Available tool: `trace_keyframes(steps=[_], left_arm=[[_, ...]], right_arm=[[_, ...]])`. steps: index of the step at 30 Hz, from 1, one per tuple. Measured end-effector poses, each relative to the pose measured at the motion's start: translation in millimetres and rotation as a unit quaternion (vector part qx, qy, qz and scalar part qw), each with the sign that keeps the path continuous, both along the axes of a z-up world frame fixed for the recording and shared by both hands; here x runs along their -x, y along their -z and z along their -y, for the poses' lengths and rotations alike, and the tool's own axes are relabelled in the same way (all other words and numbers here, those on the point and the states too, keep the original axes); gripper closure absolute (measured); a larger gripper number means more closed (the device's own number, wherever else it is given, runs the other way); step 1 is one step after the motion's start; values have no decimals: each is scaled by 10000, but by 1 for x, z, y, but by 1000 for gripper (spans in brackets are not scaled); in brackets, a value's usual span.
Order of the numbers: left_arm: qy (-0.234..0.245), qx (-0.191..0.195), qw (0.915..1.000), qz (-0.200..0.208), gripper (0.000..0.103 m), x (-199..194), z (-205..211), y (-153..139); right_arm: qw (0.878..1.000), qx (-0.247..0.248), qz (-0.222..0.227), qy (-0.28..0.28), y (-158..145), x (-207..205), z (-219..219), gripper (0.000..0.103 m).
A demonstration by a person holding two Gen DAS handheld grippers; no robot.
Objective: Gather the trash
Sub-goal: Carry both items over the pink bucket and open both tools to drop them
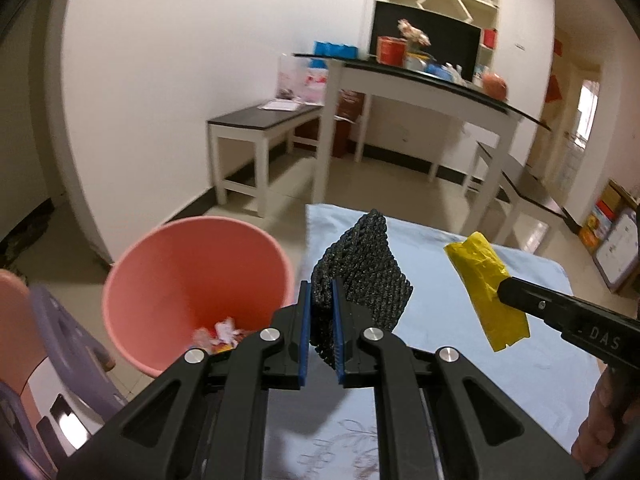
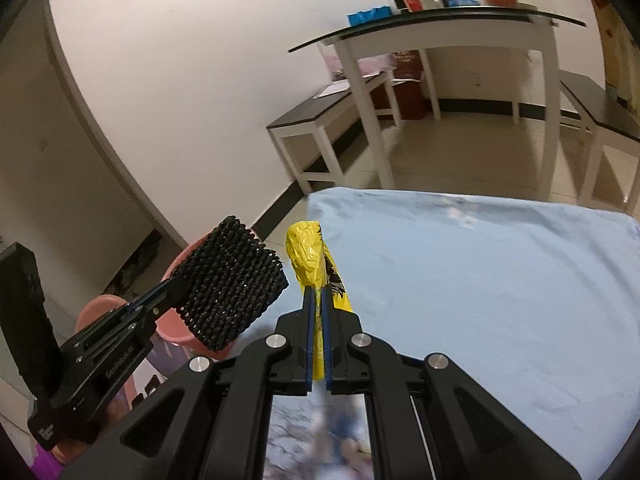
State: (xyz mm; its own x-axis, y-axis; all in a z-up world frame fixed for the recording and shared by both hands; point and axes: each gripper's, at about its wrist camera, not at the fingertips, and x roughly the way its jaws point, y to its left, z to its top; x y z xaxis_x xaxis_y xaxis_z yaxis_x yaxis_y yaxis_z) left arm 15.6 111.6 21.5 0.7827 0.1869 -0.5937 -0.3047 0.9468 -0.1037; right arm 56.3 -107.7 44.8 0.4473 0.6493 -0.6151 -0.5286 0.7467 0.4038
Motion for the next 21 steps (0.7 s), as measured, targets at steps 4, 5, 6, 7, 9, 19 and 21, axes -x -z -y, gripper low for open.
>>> trace_keyframes(steps=[4,5,6,7,9,19,21], left_arm=[[-275,-78,9996,92,94,8,-20,-4],[-327,-88,9994,106,94,10,-24,-5],[-394,-83,9991,121,94,12,-29,-6],[-432,-73,9990,132,94,13,-33,-6],[-542,-39,9984,150,94,17,-42,-6],[-974,94,9951,153,94,29,-89,3],[-1027,134,9945,141,94,31,-96,4]], right_arm=[[9998,-58,61,-192,-7,1,-25,100],[9996,-54,79,-253,-9,2,-33,100],[9995,-60,81,-307,-10,1,-40,100],[9993,-69,77,-350,-11,1,-46,100],[9989,-83,77,-445,-12,1,-61,100],[9969,-19,17,-789,-8,4,-131,100],[9965,22,29,-831,-6,6,-139,100]])
